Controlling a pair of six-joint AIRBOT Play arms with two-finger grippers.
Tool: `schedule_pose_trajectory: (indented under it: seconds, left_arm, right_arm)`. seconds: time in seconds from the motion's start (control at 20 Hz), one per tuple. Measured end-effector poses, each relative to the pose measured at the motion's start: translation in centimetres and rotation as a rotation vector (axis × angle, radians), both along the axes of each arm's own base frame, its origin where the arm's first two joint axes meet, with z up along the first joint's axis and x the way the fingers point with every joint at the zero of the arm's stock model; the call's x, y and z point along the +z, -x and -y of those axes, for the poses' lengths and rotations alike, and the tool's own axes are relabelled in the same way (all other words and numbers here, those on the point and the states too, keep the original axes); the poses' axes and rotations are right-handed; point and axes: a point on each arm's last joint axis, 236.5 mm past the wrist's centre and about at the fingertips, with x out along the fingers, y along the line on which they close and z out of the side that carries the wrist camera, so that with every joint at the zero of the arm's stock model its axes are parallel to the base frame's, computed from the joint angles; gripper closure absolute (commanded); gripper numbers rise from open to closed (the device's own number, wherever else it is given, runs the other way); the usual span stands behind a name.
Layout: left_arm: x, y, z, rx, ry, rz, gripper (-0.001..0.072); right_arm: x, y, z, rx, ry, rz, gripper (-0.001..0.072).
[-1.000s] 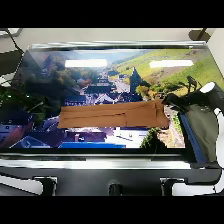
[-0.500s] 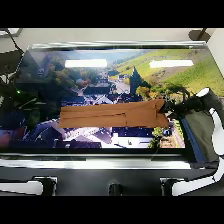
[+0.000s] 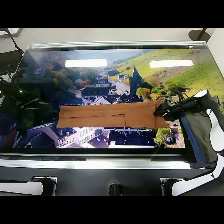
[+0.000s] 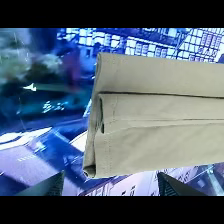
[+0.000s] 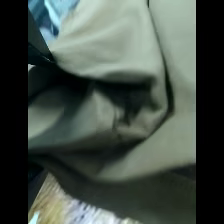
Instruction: Fold the shirts.
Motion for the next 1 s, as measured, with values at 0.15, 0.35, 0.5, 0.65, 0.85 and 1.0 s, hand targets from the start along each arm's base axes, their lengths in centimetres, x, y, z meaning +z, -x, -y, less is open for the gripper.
schedule_pose_trajectory:
  seconds: [0.15,0.35,0.5,0.65,0.85,1.0]
  left_arm:
    - [0.0,0.0,0.1,-0.002,0.0,0.0,0.0024]
    - [0.0,0.0,0.6,-0.015,0.0,0.0,0.0024]
    - [0.0,-0.1,1.3,-0.034,0.0,0.0,0.0024]
    - [0.0,-0.1,2.0,-0.051,0.0,0.0,0.0025]
    - [0.0,-0.1,3.4,-0.086,0.001,0.002,0.0396]
    - [-0.3,-0.3,5.8,-0.131,0.022,0.009,0.0463]
  right_arm:
    - [0.4,-0.2,-0.6,-0.018,-0.033,-0.007,0.0081]
    - [0.5,0.0,-1.8,-0.009,-0.044,-0.031,0.0109]
    - [0.2,0.3,-3.7,0.038,-0.03,-0.04,0.0314]
    - [0.1,0.5,-5.5,0.075,-0.016,-0.04,0.0673]
    - [1.1,0.8,-6.6,0.086,-0.009,-0.04,0.0676]
    - [3.1,0.8,-6.8,0.078,0.002,-0.016,0.0676]
